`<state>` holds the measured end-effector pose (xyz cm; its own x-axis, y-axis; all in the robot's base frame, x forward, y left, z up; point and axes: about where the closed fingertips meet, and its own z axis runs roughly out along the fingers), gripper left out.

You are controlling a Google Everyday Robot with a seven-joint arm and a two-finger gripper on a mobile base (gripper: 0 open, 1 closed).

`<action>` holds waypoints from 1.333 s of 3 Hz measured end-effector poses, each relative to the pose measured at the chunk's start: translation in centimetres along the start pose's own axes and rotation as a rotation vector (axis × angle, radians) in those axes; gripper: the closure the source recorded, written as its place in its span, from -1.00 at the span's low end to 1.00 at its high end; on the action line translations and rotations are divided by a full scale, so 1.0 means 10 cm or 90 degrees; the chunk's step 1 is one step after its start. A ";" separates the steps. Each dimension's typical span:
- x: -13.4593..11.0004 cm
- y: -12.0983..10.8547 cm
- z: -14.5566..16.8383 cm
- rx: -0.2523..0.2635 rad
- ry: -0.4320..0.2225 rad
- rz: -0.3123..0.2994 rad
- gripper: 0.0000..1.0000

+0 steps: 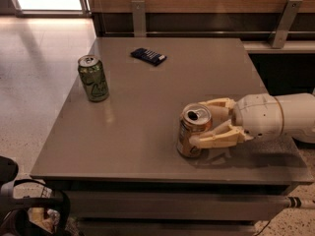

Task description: Move orange can near rxbar blueberry

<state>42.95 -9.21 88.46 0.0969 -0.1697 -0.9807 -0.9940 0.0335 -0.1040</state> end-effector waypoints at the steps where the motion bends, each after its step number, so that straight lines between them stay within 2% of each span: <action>1: -0.11 -0.29 -0.16 0.028 -0.005 0.021 1.00; 2: -0.15 -0.81 -0.42 0.073 0.002 0.055 1.00; 3: -0.24 -1.37 -0.72 0.133 0.019 0.065 1.00; 4: -0.28 -1.98 -0.88 0.202 0.047 0.067 1.00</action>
Offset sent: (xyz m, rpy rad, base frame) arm 0.1733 -0.1101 0.0751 0.0016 0.0647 -0.3037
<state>61.87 -18.10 94.74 -0.0208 -0.2196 -0.9754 -0.9322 0.3569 -0.0605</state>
